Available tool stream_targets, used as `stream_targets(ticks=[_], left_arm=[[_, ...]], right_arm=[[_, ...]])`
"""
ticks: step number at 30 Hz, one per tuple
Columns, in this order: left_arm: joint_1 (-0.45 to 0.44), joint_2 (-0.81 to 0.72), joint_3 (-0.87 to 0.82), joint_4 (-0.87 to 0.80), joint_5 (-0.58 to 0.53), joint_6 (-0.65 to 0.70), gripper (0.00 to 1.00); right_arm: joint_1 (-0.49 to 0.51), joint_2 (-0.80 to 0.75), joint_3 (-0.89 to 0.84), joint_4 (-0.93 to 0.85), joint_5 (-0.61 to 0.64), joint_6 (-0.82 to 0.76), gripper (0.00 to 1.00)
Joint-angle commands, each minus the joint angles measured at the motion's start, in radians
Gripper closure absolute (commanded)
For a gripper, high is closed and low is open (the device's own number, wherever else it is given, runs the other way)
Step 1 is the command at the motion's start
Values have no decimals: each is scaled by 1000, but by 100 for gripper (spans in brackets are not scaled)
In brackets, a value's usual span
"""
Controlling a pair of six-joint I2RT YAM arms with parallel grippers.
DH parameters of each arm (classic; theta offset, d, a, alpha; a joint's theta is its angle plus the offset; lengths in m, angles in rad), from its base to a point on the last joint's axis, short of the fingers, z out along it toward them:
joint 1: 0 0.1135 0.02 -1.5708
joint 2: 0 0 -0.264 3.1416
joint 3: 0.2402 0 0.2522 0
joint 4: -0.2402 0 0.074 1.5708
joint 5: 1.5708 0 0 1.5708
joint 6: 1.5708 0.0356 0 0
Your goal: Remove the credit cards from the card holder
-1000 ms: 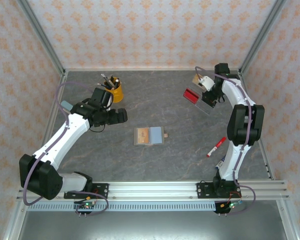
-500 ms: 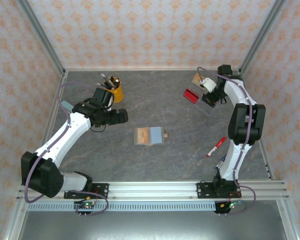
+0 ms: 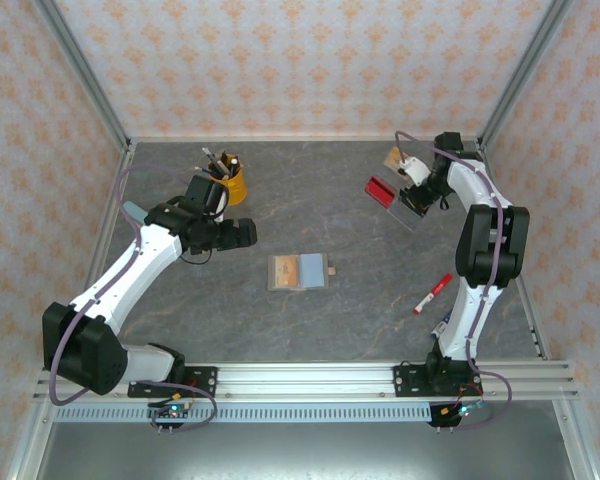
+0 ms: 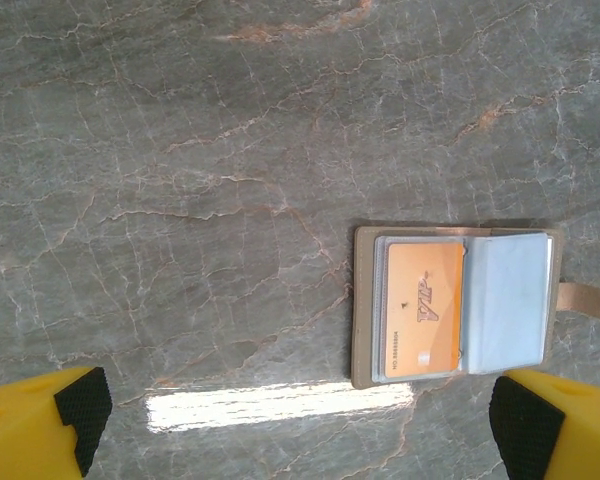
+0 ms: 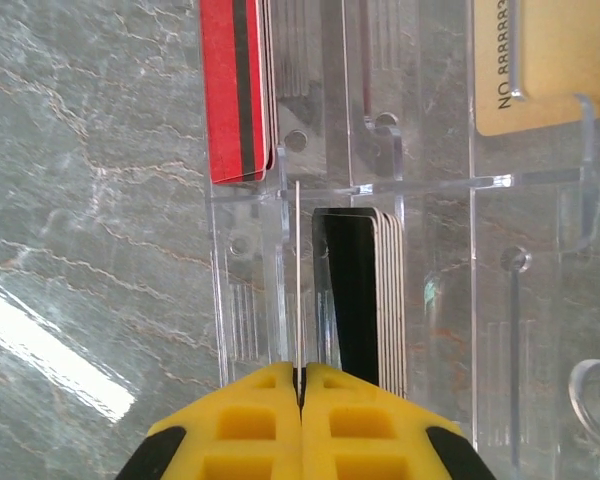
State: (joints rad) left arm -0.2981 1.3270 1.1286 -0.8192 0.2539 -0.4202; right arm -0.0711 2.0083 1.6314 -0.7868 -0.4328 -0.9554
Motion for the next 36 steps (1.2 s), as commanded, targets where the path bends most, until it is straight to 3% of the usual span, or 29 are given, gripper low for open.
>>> stream_targets(ticks=[1,15,26,32,36], left_arm=[[13,-5,1,3,2,10,0],[14,-20,-9,15,16,7,0],[14,-41,-22,20,15,3,0],[14,-44,-25,21,16,3,0],[14,-45,-28,29,21,3,0]], right_arm=[[-6,-14,-30,-48,-78,52,99],[80,-87,-137,-22,-93,275,92],[226,-122,-239,64,51,542,90],[233,-164,-262,89,90,575,86],[234,-185,-240,51,126,551,77]])
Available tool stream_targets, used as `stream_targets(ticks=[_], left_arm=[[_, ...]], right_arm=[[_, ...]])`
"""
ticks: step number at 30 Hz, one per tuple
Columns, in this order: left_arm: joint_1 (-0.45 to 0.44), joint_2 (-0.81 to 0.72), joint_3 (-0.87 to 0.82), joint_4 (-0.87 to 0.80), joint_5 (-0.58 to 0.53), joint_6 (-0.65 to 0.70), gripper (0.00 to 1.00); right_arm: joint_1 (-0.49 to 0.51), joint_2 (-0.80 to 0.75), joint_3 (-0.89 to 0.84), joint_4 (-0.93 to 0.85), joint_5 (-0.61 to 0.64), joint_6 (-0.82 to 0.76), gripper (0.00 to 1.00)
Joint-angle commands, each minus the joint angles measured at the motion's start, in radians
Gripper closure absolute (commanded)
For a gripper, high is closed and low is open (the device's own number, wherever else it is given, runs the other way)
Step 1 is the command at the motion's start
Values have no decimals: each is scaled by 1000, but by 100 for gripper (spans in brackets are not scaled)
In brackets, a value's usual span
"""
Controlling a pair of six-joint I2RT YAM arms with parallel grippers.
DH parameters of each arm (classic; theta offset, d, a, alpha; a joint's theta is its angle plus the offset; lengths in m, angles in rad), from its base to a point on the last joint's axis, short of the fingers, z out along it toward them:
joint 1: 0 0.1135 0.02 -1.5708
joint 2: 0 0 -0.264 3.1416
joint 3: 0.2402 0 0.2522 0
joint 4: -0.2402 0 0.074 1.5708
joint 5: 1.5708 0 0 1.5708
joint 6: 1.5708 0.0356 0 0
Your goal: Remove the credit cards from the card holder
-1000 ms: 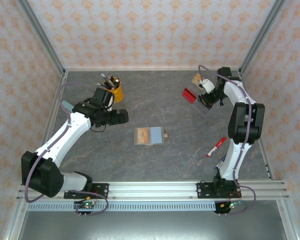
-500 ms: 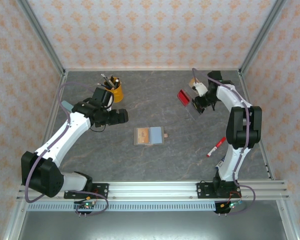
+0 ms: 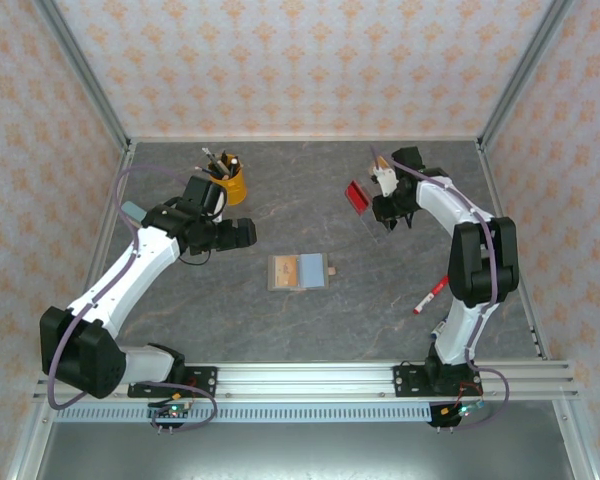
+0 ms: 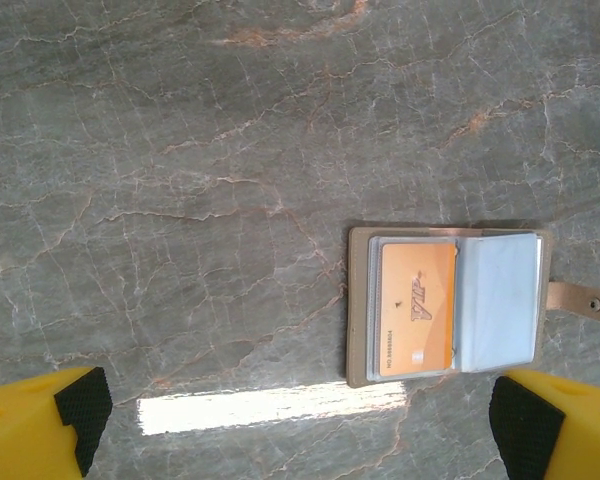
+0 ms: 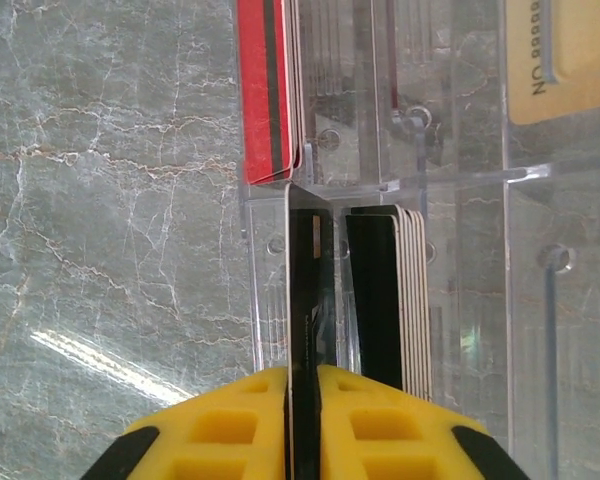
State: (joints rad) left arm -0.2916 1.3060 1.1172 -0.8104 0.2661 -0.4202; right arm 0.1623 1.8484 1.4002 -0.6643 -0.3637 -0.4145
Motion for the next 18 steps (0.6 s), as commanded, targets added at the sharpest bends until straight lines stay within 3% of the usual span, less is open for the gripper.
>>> stream_targets(ticks=[1,18], left_arm=[[8,-24,-16,21,9,3,0],[8,-20,-16,20,15,1,0]], right_arm=[[0,-29,-3,-78,61,6,77],[0,-102,3,-96,88,30,76]])
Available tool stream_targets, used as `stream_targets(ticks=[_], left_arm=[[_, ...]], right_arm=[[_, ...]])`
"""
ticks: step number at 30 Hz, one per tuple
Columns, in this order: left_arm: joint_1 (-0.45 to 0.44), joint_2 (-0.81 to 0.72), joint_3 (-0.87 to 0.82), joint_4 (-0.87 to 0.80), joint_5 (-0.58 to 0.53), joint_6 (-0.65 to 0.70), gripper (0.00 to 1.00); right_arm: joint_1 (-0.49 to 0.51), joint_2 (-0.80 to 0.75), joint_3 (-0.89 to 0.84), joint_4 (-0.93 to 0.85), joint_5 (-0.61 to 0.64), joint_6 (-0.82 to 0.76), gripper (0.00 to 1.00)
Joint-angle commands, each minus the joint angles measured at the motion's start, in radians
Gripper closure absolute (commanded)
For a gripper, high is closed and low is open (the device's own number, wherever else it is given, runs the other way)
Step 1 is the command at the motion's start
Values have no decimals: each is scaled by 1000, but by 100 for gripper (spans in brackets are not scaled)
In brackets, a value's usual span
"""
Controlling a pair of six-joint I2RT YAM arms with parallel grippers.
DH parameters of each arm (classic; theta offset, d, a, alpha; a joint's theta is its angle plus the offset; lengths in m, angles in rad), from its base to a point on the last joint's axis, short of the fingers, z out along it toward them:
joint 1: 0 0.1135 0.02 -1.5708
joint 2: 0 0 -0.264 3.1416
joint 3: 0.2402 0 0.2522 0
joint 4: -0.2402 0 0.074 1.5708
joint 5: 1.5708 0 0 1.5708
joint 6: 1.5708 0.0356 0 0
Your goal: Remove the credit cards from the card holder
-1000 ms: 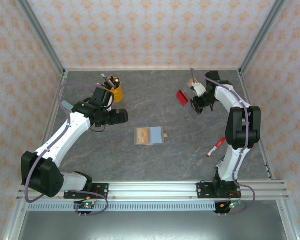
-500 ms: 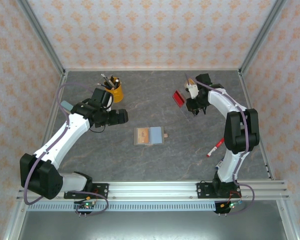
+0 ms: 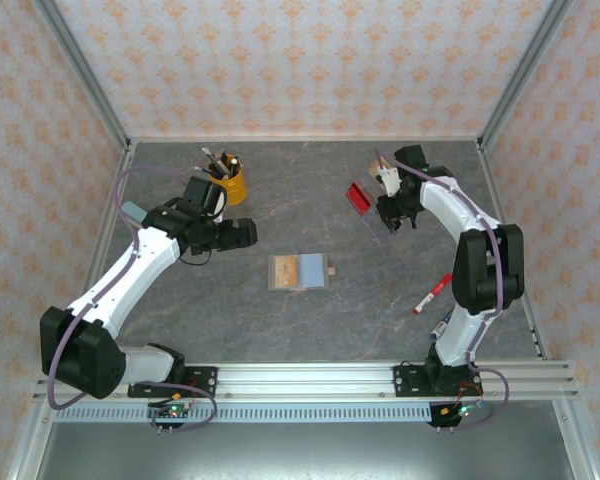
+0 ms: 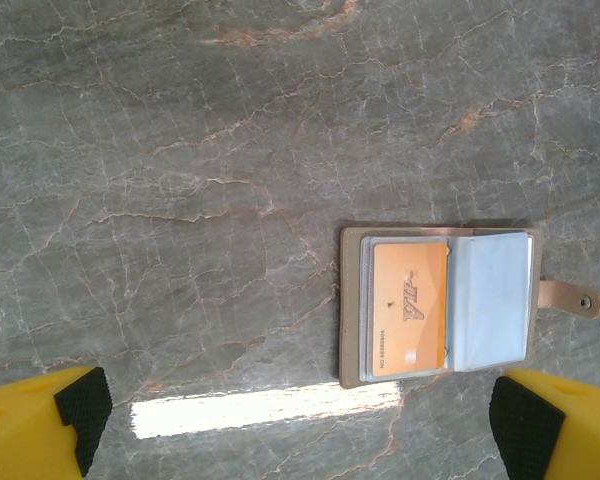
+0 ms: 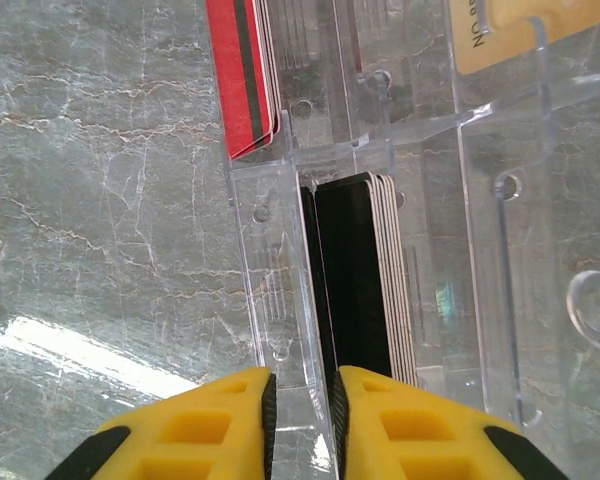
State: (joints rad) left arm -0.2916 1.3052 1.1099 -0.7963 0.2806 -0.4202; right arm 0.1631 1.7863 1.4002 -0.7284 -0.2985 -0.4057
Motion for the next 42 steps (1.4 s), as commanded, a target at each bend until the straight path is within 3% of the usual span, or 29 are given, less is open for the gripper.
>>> stream_targets(ticks=[1,11,23,27,34,42], left_arm=[[8,-20,-9,7,-1,1,0],[8,-12,-7,6,-6,-3,0],[7,0,-6,0,-8,-4,0],[8,3,-6,-2,-8,-5,0],[8,8,-5,-7,-8,-6,0],[8,20,-14,-2,-1,-37,0]], right_arm=[[0,-45,3,-34,13,24,76],[34,-35,-45,-5,-82,57,76],[31,20,-15,31,146,117,76],[27,21,-16,32,166,128,76],[32,-68,-50,65,-1,170,76],[68,-240,-168,173,-112,505,69]])
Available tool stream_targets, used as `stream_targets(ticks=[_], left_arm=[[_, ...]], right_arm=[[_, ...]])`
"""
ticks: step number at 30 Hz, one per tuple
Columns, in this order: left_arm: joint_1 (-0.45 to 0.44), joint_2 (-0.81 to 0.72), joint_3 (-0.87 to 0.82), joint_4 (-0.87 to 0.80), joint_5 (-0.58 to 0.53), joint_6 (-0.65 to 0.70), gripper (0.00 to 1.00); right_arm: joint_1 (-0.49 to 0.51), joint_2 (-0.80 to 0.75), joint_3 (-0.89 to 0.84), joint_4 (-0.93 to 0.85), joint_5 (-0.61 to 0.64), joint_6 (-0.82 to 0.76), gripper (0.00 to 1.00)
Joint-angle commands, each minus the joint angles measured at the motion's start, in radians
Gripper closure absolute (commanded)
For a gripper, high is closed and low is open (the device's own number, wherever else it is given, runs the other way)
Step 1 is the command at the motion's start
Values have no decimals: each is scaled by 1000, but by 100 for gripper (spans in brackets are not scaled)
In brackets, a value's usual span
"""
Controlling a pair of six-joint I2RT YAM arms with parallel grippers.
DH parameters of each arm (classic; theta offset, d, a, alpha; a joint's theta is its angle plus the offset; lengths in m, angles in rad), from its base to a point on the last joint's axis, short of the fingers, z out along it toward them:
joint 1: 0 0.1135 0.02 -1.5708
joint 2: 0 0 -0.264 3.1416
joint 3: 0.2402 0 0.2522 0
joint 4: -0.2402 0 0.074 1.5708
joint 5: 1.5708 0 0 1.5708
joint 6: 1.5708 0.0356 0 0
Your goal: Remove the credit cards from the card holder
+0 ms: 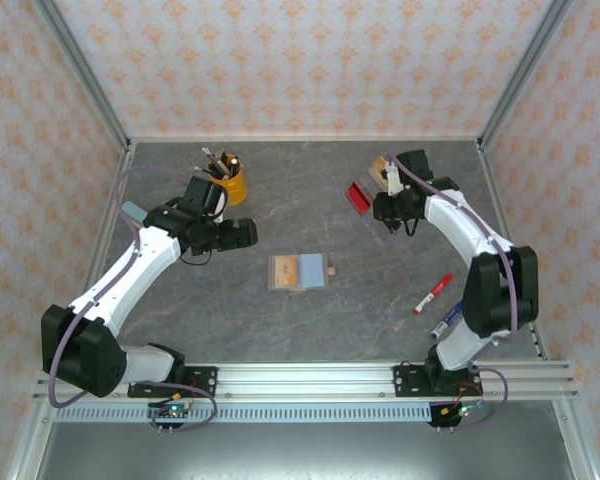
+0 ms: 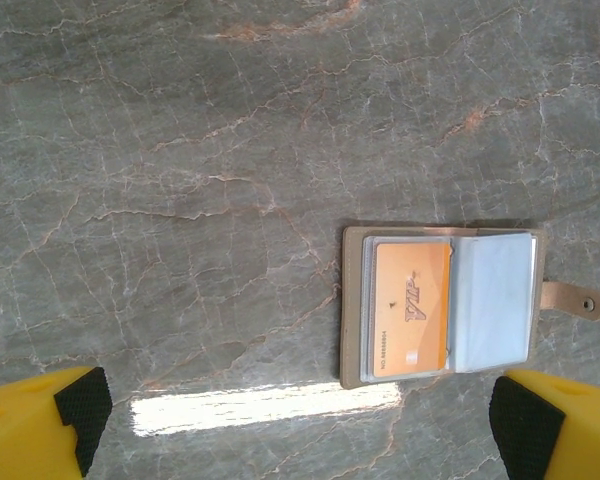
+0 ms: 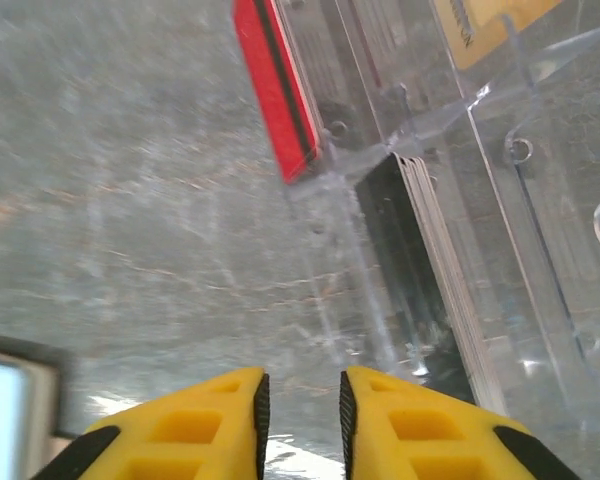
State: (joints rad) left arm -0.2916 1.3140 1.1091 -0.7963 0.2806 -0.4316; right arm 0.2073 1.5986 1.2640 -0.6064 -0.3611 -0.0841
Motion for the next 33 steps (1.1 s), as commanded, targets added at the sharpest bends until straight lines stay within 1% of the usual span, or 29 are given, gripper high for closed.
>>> stream_targets(ticks=[1,3,5,7,9,12,15,19,22,26,30,33], left_arm=[[8,14,-20,4,1,-35,0],[8,16,-33,17,5,-55,0],[8,21,-52,34,6,-84,0],[7,25,-73,55,19,-96,0],[8,29,-94,78,38,-135,0],[7,32,-125,115,59,-162,0],[6,41,-145,145,75,-190,0],[3,66,-166,185,97,-227,0],[-7,79,-180,224,109,-252,0],[-25,94,-200,268,121,-274,3],[-50,116,-204,315,151,-288,10],[-69,147,-197,350,177,-296,19]], right_arm=[[40,-58,-37,38,-45,232,69],[79,-65,-45,12,-45,284,68],[137,-77,-71,22,-42,343,61],[197,-80,-92,47,-77,375,57],[259,-75,-114,85,-83,432,52],[324,-43,-172,228,-190,551,51],[382,14,-194,326,-217,632,51],[434,119,-184,420,-266,693,52],[459,181,-164,452,-274,720,53],[468,244,-149,471,-282,741,60],[468,270,-140,458,-266,726,63],[468,293,-133,452,-275,718,66]])
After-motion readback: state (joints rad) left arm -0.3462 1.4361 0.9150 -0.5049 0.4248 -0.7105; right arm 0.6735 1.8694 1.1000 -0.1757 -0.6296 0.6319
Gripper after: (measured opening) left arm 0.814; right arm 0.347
